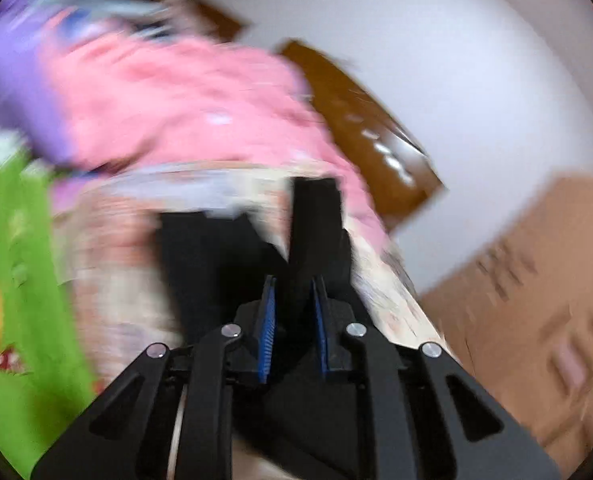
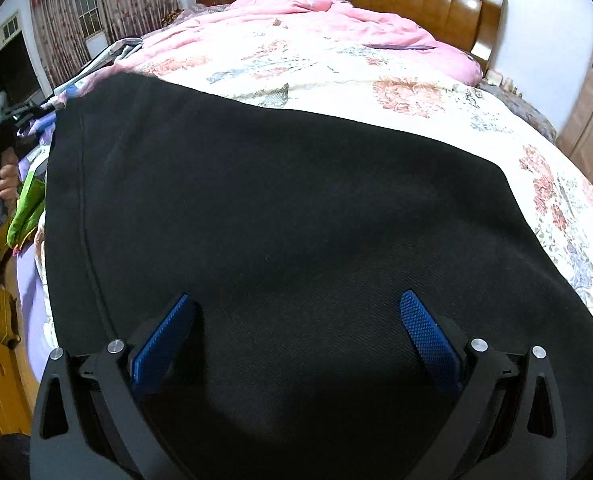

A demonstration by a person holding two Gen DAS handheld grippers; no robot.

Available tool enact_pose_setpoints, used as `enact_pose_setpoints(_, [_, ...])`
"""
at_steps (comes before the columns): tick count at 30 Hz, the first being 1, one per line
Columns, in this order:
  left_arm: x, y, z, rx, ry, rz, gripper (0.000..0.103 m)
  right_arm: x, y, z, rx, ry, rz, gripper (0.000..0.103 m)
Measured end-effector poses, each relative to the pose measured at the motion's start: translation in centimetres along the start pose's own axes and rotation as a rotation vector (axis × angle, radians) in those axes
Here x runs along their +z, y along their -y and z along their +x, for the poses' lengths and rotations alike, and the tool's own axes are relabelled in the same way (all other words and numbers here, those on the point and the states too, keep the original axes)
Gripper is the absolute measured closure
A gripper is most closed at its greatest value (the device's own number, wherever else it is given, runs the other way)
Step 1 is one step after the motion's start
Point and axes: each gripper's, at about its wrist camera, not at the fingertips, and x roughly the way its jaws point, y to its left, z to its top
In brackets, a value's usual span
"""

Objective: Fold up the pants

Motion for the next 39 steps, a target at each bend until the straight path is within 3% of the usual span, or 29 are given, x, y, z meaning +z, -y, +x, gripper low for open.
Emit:
enact_pose_setpoints(1, [0.2,-1.2,0.6,0.003,-0.033,-0.029,0.068,0.0,0.0,0.0,0.006,0.002,0.004,0.004])
enact_pose_setpoints(4, [0.2,-3.0,0.6,-0.108,-0.054,-0.088,0.054,0.2,0.1,0.0,0.019,0.007,0.013,0.004])
enact_pose_setpoints(9, [-1.2,0.6,-0.2,-0.065,-0.034,0.009,0.052,0.5,-0.1,-0.9,0.051,0.056,0.024,0.006])
enact_pose_setpoints(13, [-1.7,2.8,-0.2,0.042,-0.064,0.094,0.051,3.3,-4.5,-3.3,0.208,0.146,-0.088,0.009])
enact_pose_setpoints(15, [-1.0,2.7,0.1,0.051,-0.066,0.092,0.052,4.4,-7.9,-3.4,0.262,0.173,-0.203,0.022])
enact_pose_setpoints(17, [-0.6,2.7,0.5,0.052,-0.066,0.079,0.052,5.0,-11.4,-1.8,0.35,0.137,-0.301,0.033])
enact_pose_setpoints(23, [-0.7,3.4,0.5,0.115,-0.065,0.131,0.062,5.6,-18.2,2.8,0.447,0.025,-0.459,0.045])
enact_pose_setpoints(25, [-0.8,3.5,0.5,0.132,-0.069,0.142,0.073,5.8,-19.3,3.1,0.427,0.029,-0.499,0.045])
enact_pose_setpoints(28, [-0.9,3.3,0.7,0.156,-0.084,0.167,0.08,6.1,-19.9,3.6,0.422,0.028,-0.537,0.052])
enact_pose_setpoints(32, [-1.0,3.0,0.6,0.155,-0.088,0.169,0.086,6.0,-20.1,3.6,0.365,0.049,-0.576,0.072])
enact_pose_setpoints(35, [-1.0,2.9,0.7,0.148,-0.094,0.171,0.093,5.8,-19.7,3.5,0.356,0.071,-0.568,0.081])
enact_pose_setpoints(39, [-1.2,3.0,0.3,0.13,-0.075,0.15,0.095,5.5,-19.9,3.3,0.341,0.089,-0.575,0.081])
